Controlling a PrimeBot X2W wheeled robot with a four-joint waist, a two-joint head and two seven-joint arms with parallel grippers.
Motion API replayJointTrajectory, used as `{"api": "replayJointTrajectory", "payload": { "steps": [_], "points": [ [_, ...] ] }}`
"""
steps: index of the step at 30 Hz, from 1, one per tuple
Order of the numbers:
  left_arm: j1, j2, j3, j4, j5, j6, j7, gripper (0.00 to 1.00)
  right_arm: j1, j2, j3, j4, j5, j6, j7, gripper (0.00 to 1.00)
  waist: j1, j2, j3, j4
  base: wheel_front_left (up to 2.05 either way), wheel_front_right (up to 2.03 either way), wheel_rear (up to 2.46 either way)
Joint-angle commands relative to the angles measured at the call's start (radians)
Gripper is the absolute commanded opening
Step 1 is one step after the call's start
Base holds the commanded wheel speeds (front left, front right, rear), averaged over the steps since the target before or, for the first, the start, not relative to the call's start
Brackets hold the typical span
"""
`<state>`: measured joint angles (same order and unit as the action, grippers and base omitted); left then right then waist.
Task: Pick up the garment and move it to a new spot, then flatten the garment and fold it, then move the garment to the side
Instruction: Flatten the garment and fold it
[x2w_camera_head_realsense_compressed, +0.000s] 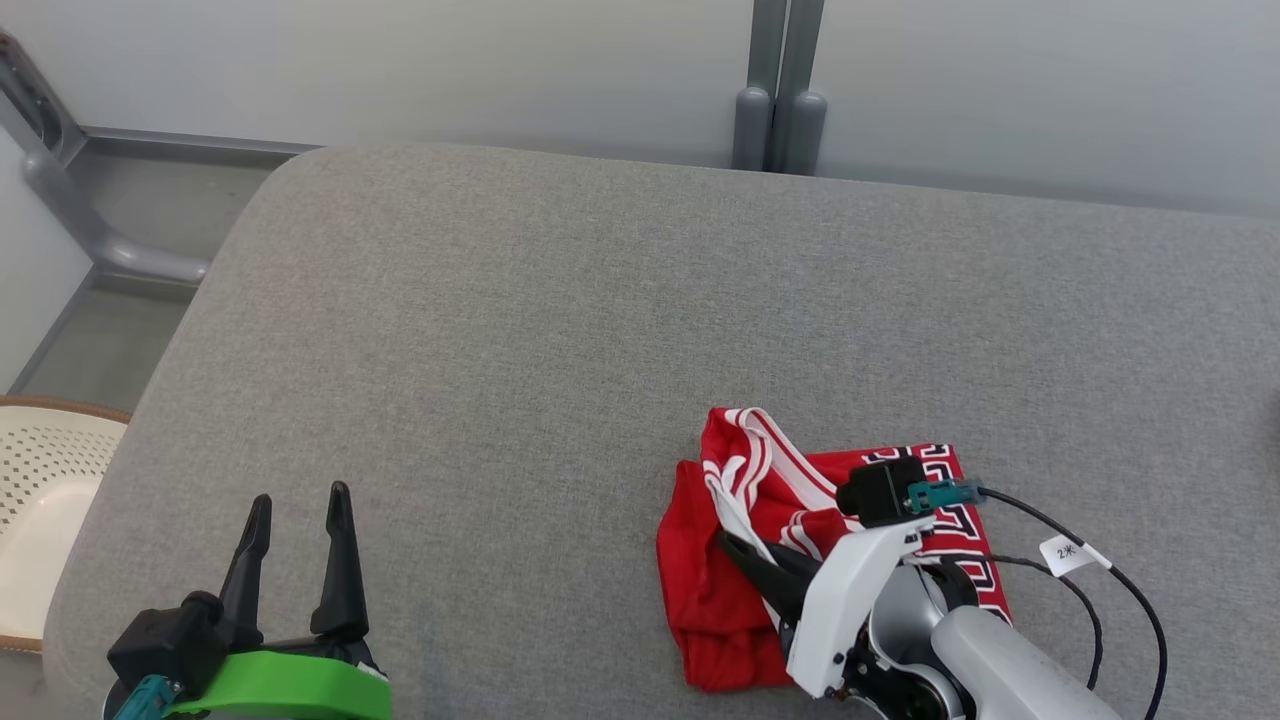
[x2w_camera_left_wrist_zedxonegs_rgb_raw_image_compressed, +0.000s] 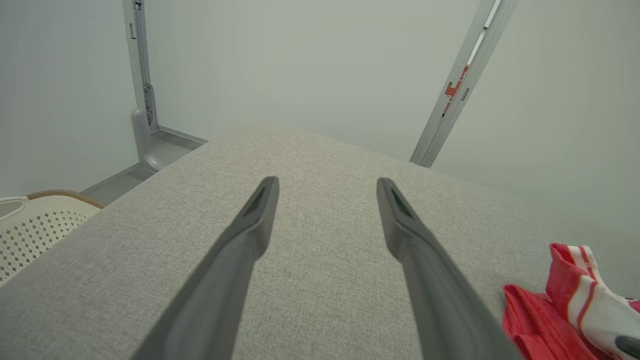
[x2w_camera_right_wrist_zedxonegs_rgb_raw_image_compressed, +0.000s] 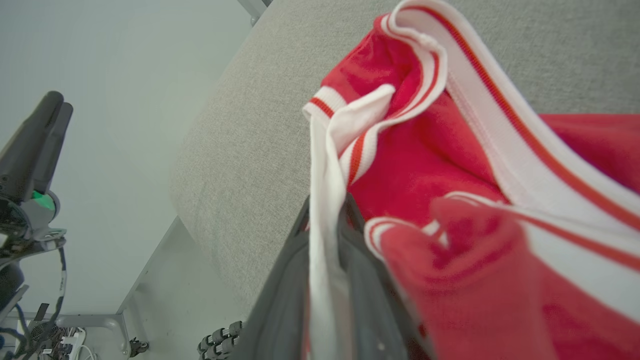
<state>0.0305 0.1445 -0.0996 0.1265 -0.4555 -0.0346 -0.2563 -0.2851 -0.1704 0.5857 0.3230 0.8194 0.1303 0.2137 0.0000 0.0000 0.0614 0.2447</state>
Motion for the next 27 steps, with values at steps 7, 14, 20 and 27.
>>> {"api": "replayJointTrajectory", "payload": {
  "steps": [7, 14, 20, 27],
  "points": [
    [-0.011, 0.009, 0.003, -0.002, -0.014, 0.007, -0.002, 1.0, -0.035, 0.001, 0.033, -0.031, 0.05, 0.001, -0.044, 1.0, 0.0, 0.0, -0.002, -0.031, 0.0, 0.0, 0.0],
    [0.004, 0.013, 0.012, -0.01, -0.015, 0.014, -0.004, 1.0, -0.053, -0.089, -0.037, -0.241, 0.198, 0.001, -0.149, 1.0, 0.0, 0.0, -0.009, -0.068, 0.0, 0.0, 0.0],
    [0.018, 0.016, 0.018, -0.021, -0.017, 0.019, -0.005, 1.0, -0.031, -0.22, -0.211, -0.231, 0.177, 0.001, -0.234, 1.0, 0.0, 0.0, -0.018, -0.087, 0.0, 0.0, 0.0],
    [0.04, 0.031, 0.021, -0.036, 0.003, 0.019, -0.008, 1.0, 0.017, -0.253, -0.362, -0.034, -0.01, 0.001, -0.331, 1.0, 0.0, 0.0, -0.025, -0.09, 0.0, 0.0, 0.0]
  ]
}}
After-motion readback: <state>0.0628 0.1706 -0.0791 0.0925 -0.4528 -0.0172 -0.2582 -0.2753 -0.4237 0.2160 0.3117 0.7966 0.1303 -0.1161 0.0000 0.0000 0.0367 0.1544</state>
